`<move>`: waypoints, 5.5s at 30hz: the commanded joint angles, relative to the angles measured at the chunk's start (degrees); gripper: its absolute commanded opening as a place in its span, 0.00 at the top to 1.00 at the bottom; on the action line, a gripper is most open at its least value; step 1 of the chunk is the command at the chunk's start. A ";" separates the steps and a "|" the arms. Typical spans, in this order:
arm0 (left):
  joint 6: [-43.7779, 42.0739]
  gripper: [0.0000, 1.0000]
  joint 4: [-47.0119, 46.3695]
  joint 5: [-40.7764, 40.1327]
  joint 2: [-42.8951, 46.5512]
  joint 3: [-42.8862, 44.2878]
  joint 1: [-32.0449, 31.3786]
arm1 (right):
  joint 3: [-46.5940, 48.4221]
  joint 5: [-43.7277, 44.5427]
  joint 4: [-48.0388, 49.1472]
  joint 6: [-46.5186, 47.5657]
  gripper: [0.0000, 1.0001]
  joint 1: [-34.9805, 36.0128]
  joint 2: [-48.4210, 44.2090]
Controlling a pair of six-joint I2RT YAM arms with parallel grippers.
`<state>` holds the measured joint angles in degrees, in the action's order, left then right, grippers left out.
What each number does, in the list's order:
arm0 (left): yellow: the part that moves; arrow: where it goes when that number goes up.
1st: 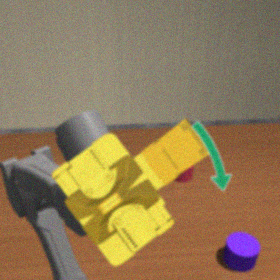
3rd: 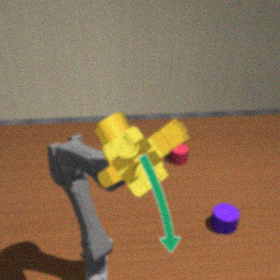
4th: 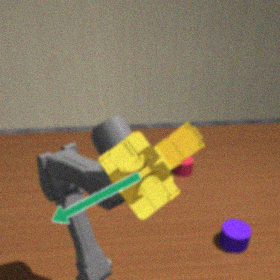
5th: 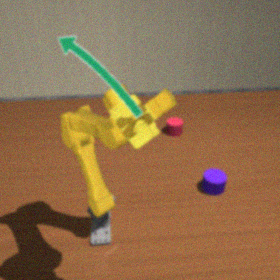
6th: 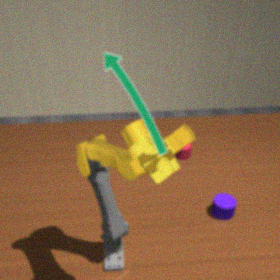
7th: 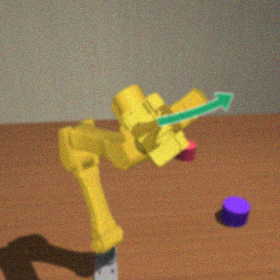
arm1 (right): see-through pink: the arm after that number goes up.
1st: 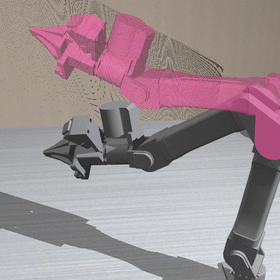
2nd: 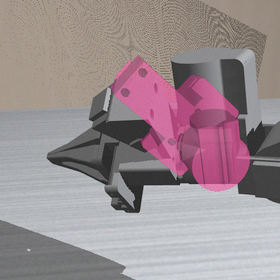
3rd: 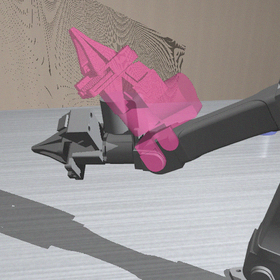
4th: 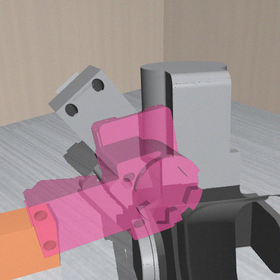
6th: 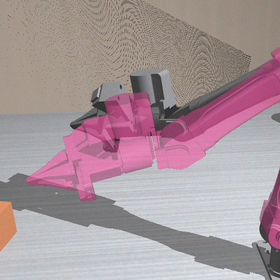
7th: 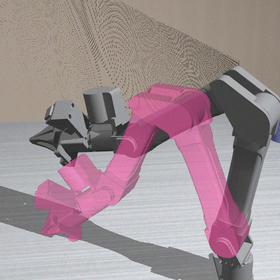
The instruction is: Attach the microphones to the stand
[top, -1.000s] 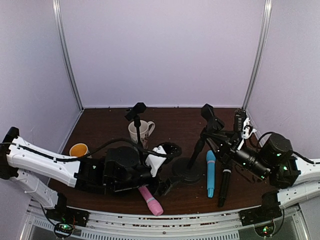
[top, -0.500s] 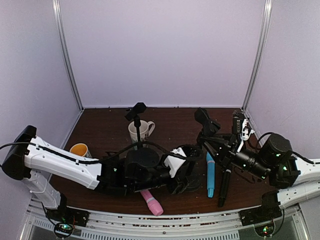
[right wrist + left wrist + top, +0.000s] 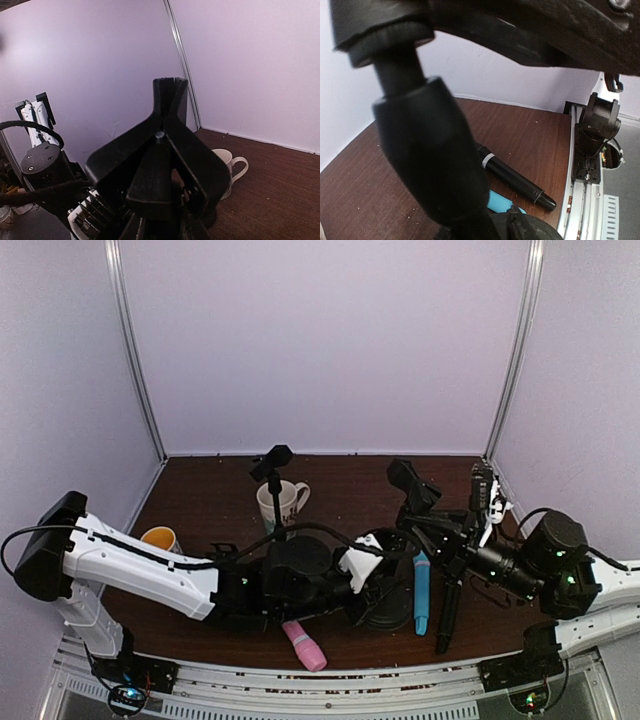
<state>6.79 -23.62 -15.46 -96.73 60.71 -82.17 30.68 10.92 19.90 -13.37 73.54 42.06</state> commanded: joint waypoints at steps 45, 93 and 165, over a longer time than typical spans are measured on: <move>6.57 1.00 4.65 3.04 6.78 2.91 1.31 | -5.50 -2.67 0.41 -11.95 0.90 0.85 1.51; 8.40 1.00 3.59 7.19 11.83 -1.84 3.86 | 5.44 -17.51 -8.14 -3.88 0.30 -5.29 7.99; 13.23 1.00 -4.28 4.65 -3.60 -8.00 4.32 | 13.56 -4.70 -8.38 -7.44 0.99 -18.13 9.32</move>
<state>21.47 -25.93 -12.60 -99.02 53.08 -77.23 41.76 3.11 7.88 -22.39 58.26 51.40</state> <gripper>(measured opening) 0.145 0.203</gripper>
